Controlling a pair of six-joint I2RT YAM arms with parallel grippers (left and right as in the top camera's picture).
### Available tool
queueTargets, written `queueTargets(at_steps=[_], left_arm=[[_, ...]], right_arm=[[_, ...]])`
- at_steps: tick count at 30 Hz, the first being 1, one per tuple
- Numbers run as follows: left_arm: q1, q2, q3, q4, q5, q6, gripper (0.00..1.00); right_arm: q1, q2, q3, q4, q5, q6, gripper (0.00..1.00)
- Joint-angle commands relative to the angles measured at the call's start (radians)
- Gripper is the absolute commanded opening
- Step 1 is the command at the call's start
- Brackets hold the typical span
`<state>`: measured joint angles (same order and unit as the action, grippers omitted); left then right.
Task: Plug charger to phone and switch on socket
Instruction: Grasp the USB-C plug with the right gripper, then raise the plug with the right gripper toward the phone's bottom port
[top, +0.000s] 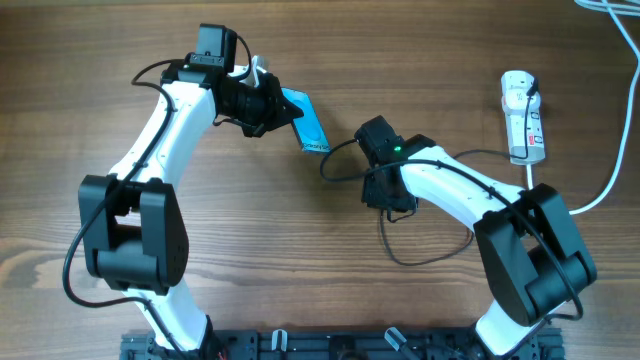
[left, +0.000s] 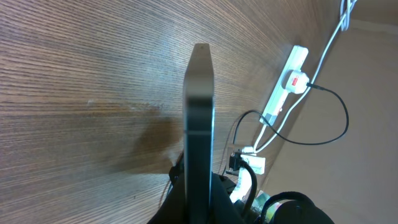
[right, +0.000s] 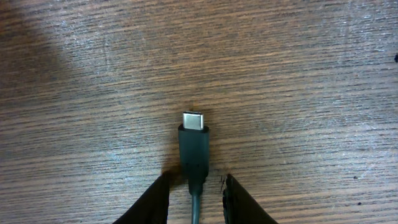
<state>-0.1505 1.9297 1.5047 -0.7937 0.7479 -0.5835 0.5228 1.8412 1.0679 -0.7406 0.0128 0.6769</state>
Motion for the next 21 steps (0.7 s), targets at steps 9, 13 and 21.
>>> queueTargets(at_steps=[9, 13, 21], left_arm=[[-0.002, -0.030, 0.001, -0.001, 0.013, 0.019, 0.04], [-0.002, -0.030, 0.001, -0.001, 0.013, 0.019, 0.04], [-0.002, -0.030, 0.001, 0.000, 0.013, 0.019, 0.04]], right_arm=[[0.002, 0.021, -0.034, 0.019, 0.014, 0.001, 0.19], [0.002, 0.021, -0.034, 0.019, 0.014, 0.000, 0.15], [0.002, 0.021, -0.034, 0.018, 0.013, 0.001, 0.15]])
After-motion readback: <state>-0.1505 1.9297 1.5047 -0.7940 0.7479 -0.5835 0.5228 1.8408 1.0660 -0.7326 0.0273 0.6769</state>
